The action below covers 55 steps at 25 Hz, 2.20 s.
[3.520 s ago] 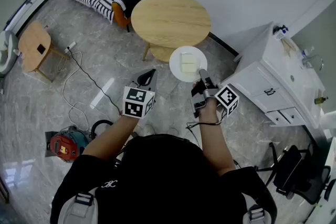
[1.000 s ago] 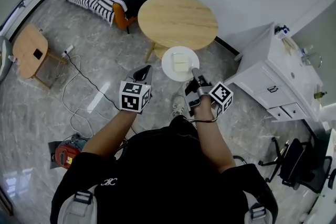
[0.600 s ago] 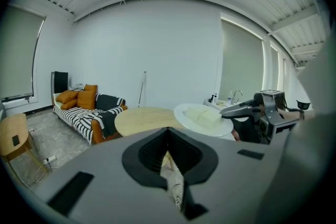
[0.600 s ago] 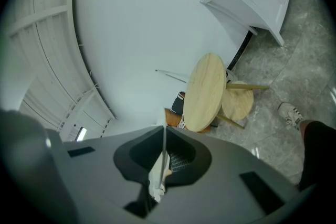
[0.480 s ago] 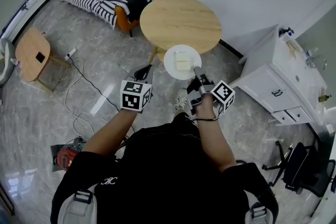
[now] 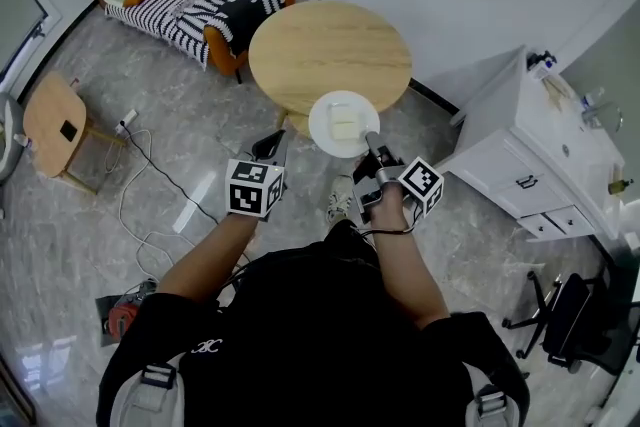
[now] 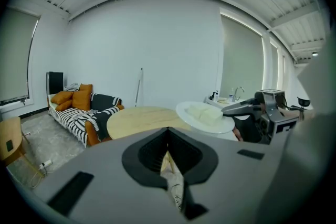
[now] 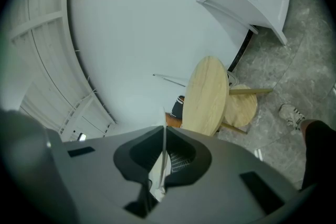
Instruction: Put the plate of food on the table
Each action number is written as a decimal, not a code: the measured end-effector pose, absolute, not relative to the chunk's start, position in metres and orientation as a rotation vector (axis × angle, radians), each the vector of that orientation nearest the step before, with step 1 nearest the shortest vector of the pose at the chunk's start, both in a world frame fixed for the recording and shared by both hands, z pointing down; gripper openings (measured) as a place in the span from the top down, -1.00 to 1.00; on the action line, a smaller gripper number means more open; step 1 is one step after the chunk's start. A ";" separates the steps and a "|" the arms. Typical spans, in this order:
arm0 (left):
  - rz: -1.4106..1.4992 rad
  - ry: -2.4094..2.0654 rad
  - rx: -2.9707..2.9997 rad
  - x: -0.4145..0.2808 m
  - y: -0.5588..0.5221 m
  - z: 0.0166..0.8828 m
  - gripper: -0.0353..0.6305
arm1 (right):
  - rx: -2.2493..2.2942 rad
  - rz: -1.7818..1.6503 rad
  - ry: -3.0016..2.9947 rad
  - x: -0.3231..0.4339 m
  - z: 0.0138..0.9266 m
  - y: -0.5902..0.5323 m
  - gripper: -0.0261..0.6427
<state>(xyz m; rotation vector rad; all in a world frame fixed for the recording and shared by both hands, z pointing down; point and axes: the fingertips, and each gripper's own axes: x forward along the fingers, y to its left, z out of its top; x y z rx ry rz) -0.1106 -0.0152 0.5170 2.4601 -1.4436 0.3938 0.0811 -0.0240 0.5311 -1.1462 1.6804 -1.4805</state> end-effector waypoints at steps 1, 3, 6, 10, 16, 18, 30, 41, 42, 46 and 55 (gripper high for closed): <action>0.404 -1.438 2.464 -0.106 -0.020 0.518 0.87 | -1.152 -1.480 1.679 0.085 0.532 -0.028 0.86; 0.411 -1.431 2.475 -0.097 -0.030 0.517 0.87 | -1.168 -1.478 1.676 0.096 0.533 -0.035 0.86; 0.416 -1.422 2.488 -0.090 -0.046 0.515 0.87 | -1.176 -1.472 1.672 0.105 0.535 -0.052 0.86; 0.440 -1.406 2.487 -0.087 -0.066 0.524 0.87 | -1.176 -1.474 1.671 0.106 0.538 -0.074 0.86; 0.445 -1.397 2.470 -0.081 -0.097 0.535 0.87 | -1.186 -1.497 1.673 0.111 0.549 -0.107 0.86; 0.446 -1.394 2.463 -0.080 -0.113 0.536 0.87 | -1.190 -1.503 1.675 0.112 0.548 -0.122 0.86; 0.415 -1.384 2.422 -0.055 -0.204 0.532 0.87 | -1.189 -1.526 1.715 0.131 0.542 -0.207 0.86; 0.438 -1.418 2.385 -0.032 -0.273 0.526 0.87 | -1.141 -1.591 1.716 0.152 0.545 -0.281 0.86; 0.441 -1.427 2.380 -0.033 -0.279 0.526 0.87 | -1.136 -1.598 1.718 0.153 0.545 -0.289 0.86; 0.449 -1.461 2.365 -0.033 -0.308 0.520 0.87 | -1.116 -1.620 1.749 0.154 0.547 -0.319 0.86; 0.420 -1.531 2.332 -0.020 -0.358 0.508 0.87 | -1.086 -1.680 1.811 0.168 0.556 -0.368 0.86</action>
